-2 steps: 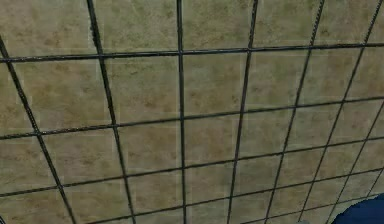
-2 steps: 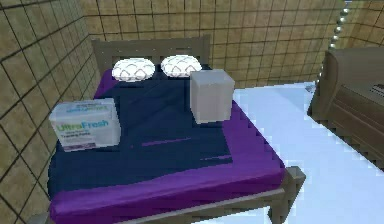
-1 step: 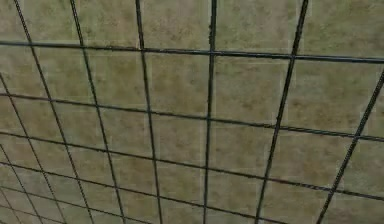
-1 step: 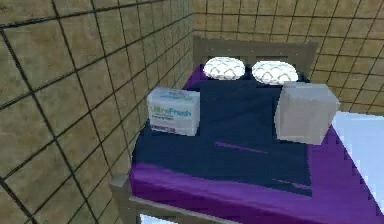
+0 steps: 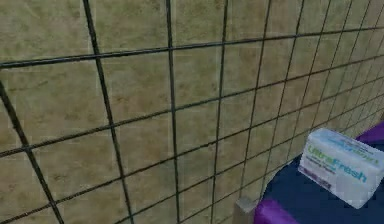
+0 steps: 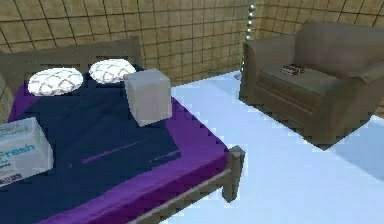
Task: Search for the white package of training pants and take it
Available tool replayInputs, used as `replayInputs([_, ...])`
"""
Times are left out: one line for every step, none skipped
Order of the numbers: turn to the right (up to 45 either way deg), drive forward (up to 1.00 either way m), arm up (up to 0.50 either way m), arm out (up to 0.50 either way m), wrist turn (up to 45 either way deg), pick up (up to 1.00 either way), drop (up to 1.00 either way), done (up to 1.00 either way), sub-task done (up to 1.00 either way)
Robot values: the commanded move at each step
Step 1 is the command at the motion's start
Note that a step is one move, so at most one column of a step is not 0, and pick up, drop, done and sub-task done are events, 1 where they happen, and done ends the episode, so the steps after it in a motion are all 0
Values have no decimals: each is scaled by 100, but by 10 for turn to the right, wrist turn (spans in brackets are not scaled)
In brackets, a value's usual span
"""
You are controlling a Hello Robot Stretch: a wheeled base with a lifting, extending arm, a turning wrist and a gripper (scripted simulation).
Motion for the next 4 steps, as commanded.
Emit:
replayInputs([300,0,0,0,0,0,0,0,0])
replayInputs([0,40,0,0,0,0,0,0,0])
replayInputs([-450,0,0,0,0,0,0,0,0])
replayInputs([-240,0,0,0,0,0,0,0,0])
